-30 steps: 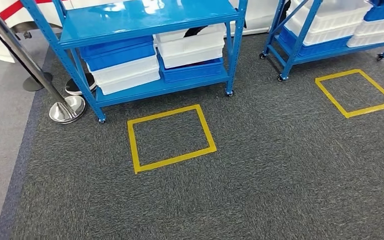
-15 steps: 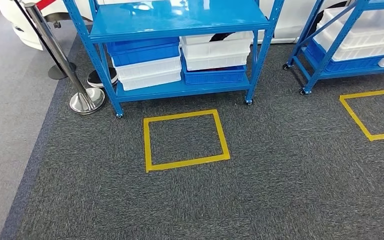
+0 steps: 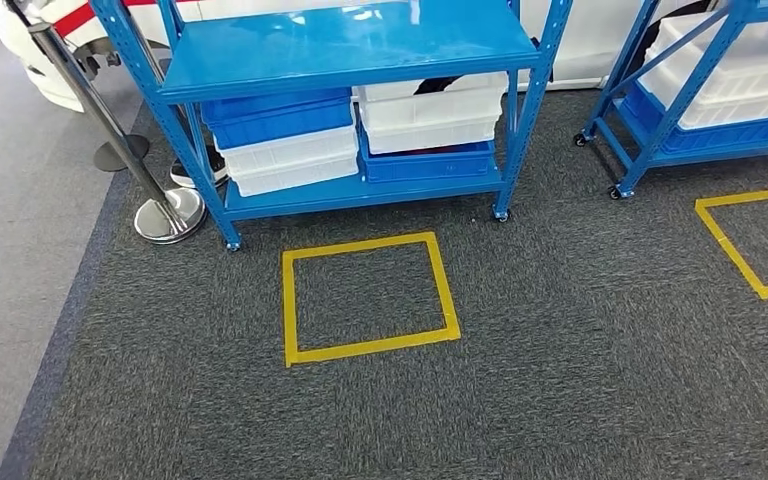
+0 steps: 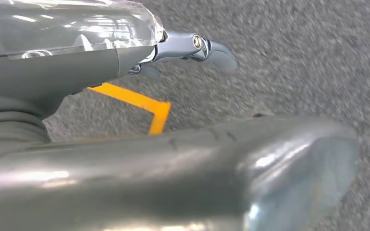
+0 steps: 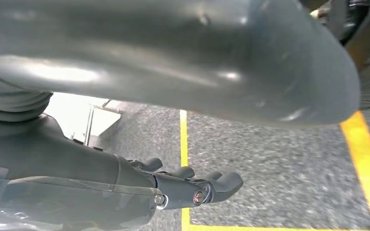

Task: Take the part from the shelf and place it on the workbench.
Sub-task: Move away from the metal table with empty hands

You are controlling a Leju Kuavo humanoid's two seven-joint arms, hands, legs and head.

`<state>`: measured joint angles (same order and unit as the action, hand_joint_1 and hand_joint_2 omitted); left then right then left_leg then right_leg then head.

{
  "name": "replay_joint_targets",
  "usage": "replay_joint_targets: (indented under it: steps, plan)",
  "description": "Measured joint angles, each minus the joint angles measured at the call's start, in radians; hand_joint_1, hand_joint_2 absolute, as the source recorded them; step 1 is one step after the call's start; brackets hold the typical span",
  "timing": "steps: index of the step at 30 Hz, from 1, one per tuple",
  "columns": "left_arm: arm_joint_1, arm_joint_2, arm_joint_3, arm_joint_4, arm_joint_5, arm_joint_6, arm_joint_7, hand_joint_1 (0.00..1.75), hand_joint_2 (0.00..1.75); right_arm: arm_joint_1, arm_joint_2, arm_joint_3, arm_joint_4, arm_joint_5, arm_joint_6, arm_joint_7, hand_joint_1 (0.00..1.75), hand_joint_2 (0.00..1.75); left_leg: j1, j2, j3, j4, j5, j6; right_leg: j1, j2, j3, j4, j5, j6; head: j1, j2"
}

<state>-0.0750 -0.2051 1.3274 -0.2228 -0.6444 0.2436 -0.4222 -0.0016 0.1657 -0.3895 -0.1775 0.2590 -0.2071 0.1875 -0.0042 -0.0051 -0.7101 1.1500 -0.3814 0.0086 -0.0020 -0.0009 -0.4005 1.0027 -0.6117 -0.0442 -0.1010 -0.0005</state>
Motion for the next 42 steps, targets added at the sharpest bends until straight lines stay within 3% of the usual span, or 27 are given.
replay_joint_targets:
  steps: [2,5,7,8,10,12,13,14,16,17,18,19,21,23,24,26,28,29,30,32,33,34,35,36,38,39,42]
  plan:
    - [0.004,0.002,0.001,0.000,0.002,0.000,0.007,0.00,0.00,0.000,0.000,0.000,0.001,0.009,0.006,-0.006,0.00,0.00,-0.018,0.003,0.024,-0.064,0.032,0.027,-0.006,-0.001,0.033,-0.023,-0.017,0.011,0.003,0.000]
    - [0.000,0.004,0.004,0.000,0.007,0.006,0.019,0.00,0.00,-0.011,-0.001,0.005,0.000,0.040,0.023,-0.020,0.00,0.00,-0.029,-0.002,0.099,-0.132,-0.016,0.050,-0.014,-0.009,0.048,0.007,0.017,0.031,0.003,0.000]
    - [-0.003,0.005,0.006,0.000,0.012,0.009,0.018,0.00,0.00,-0.015,-0.003,0.010,-0.001,0.054,0.029,-0.028,0.00,0.00,-0.018,-0.011,0.169,-0.194,-0.040,0.053,-0.013,-0.008,-0.017,0.135,0.076,0.040,0.002,0.000]
    - [-0.004,0.005,0.007,0.000,0.014,0.010,0.018,0.00,0.00,-0.015,-0.005,0.012,-0.001,0.055,0.028,-0.032,0.00,0.00,-0.012,-0.015,0.199,-0.213,-0.047,0.050,-0.015,-0.004,-0.069,0.204,0.082,0.045,0.002,-0.001]
    - [-0.002,0.003,0.011,0.000,0.019,0.013,0.017,0.00,0.00,-0.015,-0.008,0.013,-0.001,0.048,0.019,-0.039,0.00,0.00,-0.005,-0.026,0.247,-0.231,-0.073,0.043,-0.020,0.002,-0.167,0.278,0.017,0.061,0.002,-0.001]
    - [0.004,-0.001,0.016,0.000,0.023,0.016,0.017,0.00,0.00,-0.014,-0.013,0.012,-0.001,0.039,0.010,-0.041,0.00,0.00,0.005,-0.038,0.292,-0.235,-0.109,0.029,-0.028,0.001,-0.234,0.269,-0.082,0.077,0.002,-0.001]
    - [0.008,-0.003,0.017,0.000,0.025,0.017,0.018,0.00,0.00,-0.012,-0.016,0.012,-0.001,0.036,0.009,-0.042,0.00,0.00,0.012,-0.043,0.316,-0.234,-0.129,0.020,-0.032,0.001,-0.256,0.242,-0.102,0.084,0.002,-0.001]
    - [0.012,-0.004,0.017,0.001,0.027,0.019,0.018,0.00,0.00,-0.008,-0.018,0.011,-0.001,0.034,0.009,-0.042,0.00,0.00,0.018,-0.047,0.340,-0.233,-0.152,0.011,-0.038,0.001,-0.272,0.199,-0.078,0.093,0.002,-0.001]
    - [0.018,-0.005,0.019,0.001,0.029,0.022,0.018,0.00,0.00,0.003,-0.022,0.011,0.000,0.033,0.010,-0.043,0.00,0.00,0.024,-0.051,0.381,-0.222,-0.201,-0.006,-0.049,-0.005,-0.291,0.109,0.090,0.101,0.002,-0.001]
    - [0.019,-0.004,0.021,0.001,0.032,0.026,0.019,0.00,0.00,0.007,-0.022,0.011,0.001,0.033,0.010,-0.043,0.00,0.00,0.023,-0.051,0.397,-0.216,-0.226,-0.016,-0.050,-0.007,-0.296,0.086,0.168,0.095,0.002,-0.001]
    - [0.018,-0.004,0.022,0.001,0.034,0.029,0.018,0.00,0.00,0.007,-0.023,0.011,0.002,0.033,0.010,-0.043,0.00,0.00,0.021,-0.049,0.412,-0.214,-0.243,-0.025,-0.050,-0.008,-0.296,0.080,0.212,0.082,0.002,-0.001]
    - [0.015,-0.004,0.024,0.001,0.036,0.033,0.017,0.00,0.00,0.004,-0.023,0.011,0.003,0.033,0.009,-0.044,0.00,0.00,0.021,-0.049,0.418,-0.201,-0.245,-0.033,-0.047,-0.009,-0.293,0.087,0.210,0.067,0.001,-0.001]
    - [0.007,-0.005,0.026,0.001,0.037,0.037,0.014,0.00,0.00,0.001,-0.023,0.011,0.002,0.033,0.008,-0.046,0.00,0.00,0.023,-0.040,0.377,-0.110,-0.200,-0.045,-0.048,-0.006,-0.271,0.085,0.186,0.047,0.001,-0.001]
    - [0.004,-0.005,0.028,0.001,0.038,0.038,0.012,0.00,0.00,0.001,-0.023,0.011,0.001,0.033,0.007,-0.049,0.00,0.00,0.025,-0.020,0.273,0.052,-0.157,-0.052,-0.049,-0.009,-0.230,0.064,0.164,0.036,0.001,-0.001]
    - [0.005,-0.006,0.030,0.001,0.040,0.039,0.011,0.00,0.00,0.002,-0.023,0.011,0.001,0.033,0.007,-0.051,0.00,0.00,0.025,-0.011,0.218,0.114,-0.171,-0.055,-0.047,-0.010,-0.203,0.051,0.151,0.033,0.001,-0.001]
    - [0.012,-0.006,0.035,0.001,0.044,0.039,0.012,0.00,0.00,0.003,-0.023,0.011,0.001,0.034,0.008,-0.052,0.00,0.00,0.025,-0.004,0.134,0.157,-0.268,-0.059,-0.044,-0.009,-0.147,0.027,0.125,0.030,0.001,-0.001]
    - [0.017,-0.007,0.039,0.001,0.047,0.039,0.012,0.00,0.00,0.004,-0.023,0.011,0.001,0.037,0.008,-0.048,0.00,0.00,0.025,-0.002,0.081,0.121,-0.355,-0.054,-0.043,-0.006,-0.092,0.010,0.096,0.031,0.001,-0.001]
    - [0.019,-0.008,0.040,0.001,0.047,0.039,0.013,0.00,0.00,0.004,-0.023,0.011,0.001,0.039,0.008,-0.045,0.00,0.00,0.025,-0.002,0.063,0.082,-0.353,-0.050,-0.041,-0.006,-0.067,0.005,0.080,0.032,0.001,-0.001]
    - [0.021,-0.008,0.041,0.002,0.047,0.039,0.014,0.00,0.00,0.005,-0.023,0.011,0.001,0.040,0.008,-0.043,0.00,0.00,0.023,0.000,0.049,0.031,-0.299,-0.041,-0.040,-0.006,-0.045,0.002,0.064,0.034,0.001,-0.001]
    - [0.027,-0.009,0.041,0.002,0.046,0.039,0.015,0.00,0.00,0.004,-0.023,0.011,0.002,0.042,0.009,-0.037,0.00,0.00,0.015,0.006,0.028,-0.066,-0.108,-0.023,-0.035,-0.004,-0.007,0.002,0.028,0.042,0.001,-0.001]
    - [0.028,-0.009,0.042,0.002,0.046,0.039,0.016,0.00,0.00,0.002,-0.023,0.011,0.003,0.042,0.009,-0.035,0.00,0.00,0.010,0.008,0.027,-0.092,-0.033,-0.016,-0.033,-0.002,0.012,-0.001,0.011,0.048,0.001,-0.001]
    - [0.028,-0.010,0.042,0.002,0.045,0.039,0.016,0.00,0.00,-0.001,-0.023,0.011,0.003,0.042,0.009,-0.033,0.00,0.00,0.006,0.008,0.032,-0.101,0.000,-0.010,-0.031,0.000,0.028,0.004,0.003,0.056,0.001,-0.001]
    - [0.024,-0.010,0.042,0.002,0.045,0.038,0.016,0.00,0.00,-0.004,-0.023,0.011,0.003,0.042,0.009,-0.033,0.00,0.00,0.005,0.004,0.047,-0.101,-0.004,-0.005,-0.032,0.002,0.034,0.017,0.007,0.065,0.001,-0.001]
    - [0.019,-0.011,0.042,0.002,0.045,0.038,0.016,0.00,0.00,-0.008,-0.023,0.011,0.003,0.042,0.009,-0.033,0.00,0.00,0.004,0.002,0.061,-0.105,-0.012,0.001,-0.034,0.001,0.029,0.050,0.020,0.072,0.001,-0.001]
    - [0.009,-0.012,0.042,0.002,0.048,0.038,0.015,0.00,0.00,-0.013,-0.024,0.010,0.002,0.041,0.008,-0.034,0.00,0.00,0.004,-0.003,0.090,-0.117,-0.030,0.016,-0.037,0.002,-0.034,0.166,0.045,0.076,0.002,-0.001]
    - [0.007,-0.012,0.043,0.002,0.053,0.040,0.016,0.00,0.00,-0.014,-0.024,0.010,0.002,0.039,0.007,-0.035,0.00,0.00,0.003,-0.004,0.103,-0.120,-0.040,0.021,-0.035,0.002,-0.078,0.226,0.031,0.073,0.002,-0.001]
    - [0.007,-0.013,0.048,0.003,0.069,0.045,0.016,0.00,0.00,-0.012,-0.024,0.009,0.002,0.031,0.003,-0.036,0.00,0.00,-0.004,-0.012,0.143,-0.122,-0.079,0.032,-0.024,0.002,-0.192,0.311,-0.087,0.064,0.002,-0.001]
